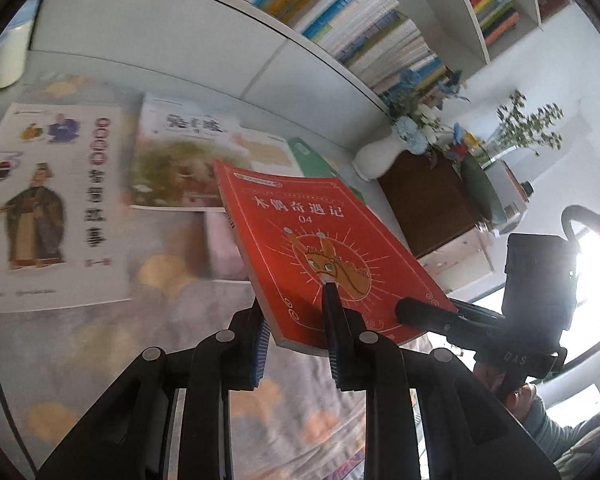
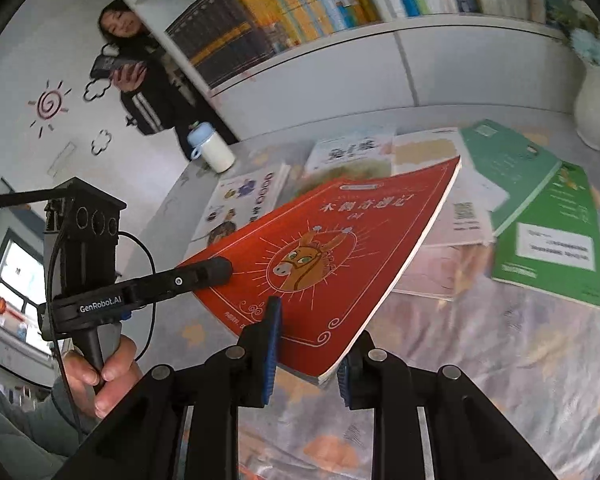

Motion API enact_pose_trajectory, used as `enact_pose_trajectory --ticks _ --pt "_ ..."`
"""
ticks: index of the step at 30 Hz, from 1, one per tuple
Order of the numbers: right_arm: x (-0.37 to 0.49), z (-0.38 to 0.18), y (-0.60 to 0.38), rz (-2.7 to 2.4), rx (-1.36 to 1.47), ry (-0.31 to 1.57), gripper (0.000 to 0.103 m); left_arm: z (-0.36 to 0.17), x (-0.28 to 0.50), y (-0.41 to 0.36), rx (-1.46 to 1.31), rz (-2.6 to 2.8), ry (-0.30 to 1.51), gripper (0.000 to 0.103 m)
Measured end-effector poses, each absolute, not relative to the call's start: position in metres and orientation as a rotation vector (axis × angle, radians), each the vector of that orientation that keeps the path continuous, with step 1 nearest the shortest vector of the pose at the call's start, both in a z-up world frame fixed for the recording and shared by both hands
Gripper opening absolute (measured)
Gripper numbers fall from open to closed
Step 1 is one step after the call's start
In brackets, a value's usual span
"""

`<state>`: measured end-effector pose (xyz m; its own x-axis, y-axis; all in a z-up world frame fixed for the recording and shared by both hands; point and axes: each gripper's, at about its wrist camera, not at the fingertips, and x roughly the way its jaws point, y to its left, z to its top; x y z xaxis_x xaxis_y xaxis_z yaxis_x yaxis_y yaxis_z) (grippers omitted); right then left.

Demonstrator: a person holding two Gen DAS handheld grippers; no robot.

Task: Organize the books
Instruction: 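Carry the red book toward the white bottle and lower it onto the stack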

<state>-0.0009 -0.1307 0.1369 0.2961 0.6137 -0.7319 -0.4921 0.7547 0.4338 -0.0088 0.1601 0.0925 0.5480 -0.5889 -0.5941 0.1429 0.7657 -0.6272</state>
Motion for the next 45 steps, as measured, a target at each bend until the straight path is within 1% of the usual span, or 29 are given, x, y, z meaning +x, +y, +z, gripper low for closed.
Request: enact_pose_trajectory --ticks 9,13,17,22,26,31,35,37,43,45 --pt "0.007 0.132 -0.096 0.824 0.118 1.041 0.025 0.088 -0.016 0.183 -0.601 -0.388 0.865 0.020" --pt "0.008 0.136 -0.086 0.863 0.067 1.042 0.025 0.081 -0.026 0.192 -0.685 -0.364 0.848 0.020" --pt "0.010 0.138 -0.076 0.895 0.034 1.041 0.025 0.088 -0.029 0.199 -0.669 -0.343 0.830 0.020" --pt "0.013 0.144 -0.052 0.939 0.008 1.009 0.025 0.089 -0.031 0.223 -0.684 -0.289 0.814 0.023" --pt "0.017 0.142 -0.018 1.001 -0.026 0.992 0.026 0.085 -0.037 0.251 -0.713 -0.205 0.782 0.023" --pt "0.031 0.114 0.028 1.088 -0.013 1.033 0.027 0.066 -0.040 0.285 -0.714 -0.077 0.793 0.023" --pt "0.051 0.067 0.057 1.089 0.042 1.172 0.027 0.043 -0.029 0.305 -0.750 -0.021 0.827 0.023" --pt "0.060 0.052 0.068 1.080 0.061 1.219 0.027 0.036 -0.024 0.317 -0.766 0.001 0.829 0.023" --pt "0.074 0.035 0.097 1.080 0.087 1.273 0.028 0.027 -0.024 0.342 -0.766 0.087 0.859 0.023" --pt "0.075 0.029 0.102 1.063 0.078 1.304 0.029 0.024 -0.031 0.350 -0.775 0.119 0.875 0.025"
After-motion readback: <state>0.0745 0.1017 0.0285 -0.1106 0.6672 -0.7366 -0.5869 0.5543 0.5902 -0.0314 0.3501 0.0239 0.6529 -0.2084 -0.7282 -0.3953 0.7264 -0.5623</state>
